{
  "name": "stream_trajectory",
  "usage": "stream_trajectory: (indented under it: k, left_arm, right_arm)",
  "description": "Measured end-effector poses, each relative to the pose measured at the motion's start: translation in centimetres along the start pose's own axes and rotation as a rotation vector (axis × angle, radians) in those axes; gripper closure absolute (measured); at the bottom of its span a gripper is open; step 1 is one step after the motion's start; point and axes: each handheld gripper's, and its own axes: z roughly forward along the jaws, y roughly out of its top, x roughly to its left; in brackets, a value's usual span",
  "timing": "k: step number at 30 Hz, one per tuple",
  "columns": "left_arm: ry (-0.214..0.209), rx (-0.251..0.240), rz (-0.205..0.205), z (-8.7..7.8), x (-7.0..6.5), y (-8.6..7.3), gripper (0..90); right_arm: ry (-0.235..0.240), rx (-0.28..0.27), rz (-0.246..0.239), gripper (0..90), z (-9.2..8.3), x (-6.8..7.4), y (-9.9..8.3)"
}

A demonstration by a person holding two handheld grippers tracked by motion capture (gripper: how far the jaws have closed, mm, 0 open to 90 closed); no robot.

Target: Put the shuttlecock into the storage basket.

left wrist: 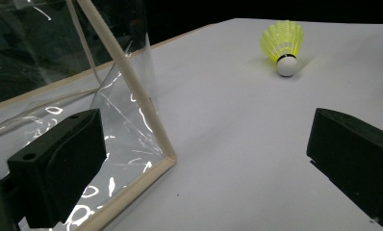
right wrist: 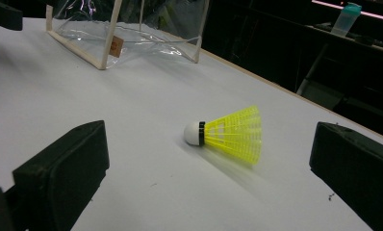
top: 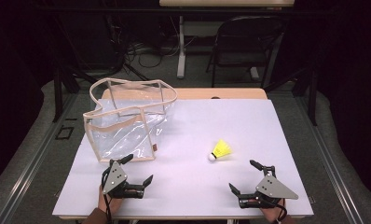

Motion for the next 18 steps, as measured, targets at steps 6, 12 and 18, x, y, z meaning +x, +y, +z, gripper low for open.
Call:
stream_trajectory:
  k: [6,12,18]
  left_arm:
    - [-0.037,0.013,0.013,1.3,-0.6,0.5,0.1]
    - [-0.066,0.05,-0.003,2.0,-0.9,0.9,0.1]
    - [-0.078,0.068,-0.017,2.6,-0.9,1.3,0.1]
  right_arm:
    - [0.0,0.004,0.002,0.0,0.0,0.0,0.0]
    - [-0.004,0.011,-0.006,0.0,-0.1,-0.1,-0.1]
    - [0.001,0.013,-0.002,0.0,-0.1,-0.1,-0.1]
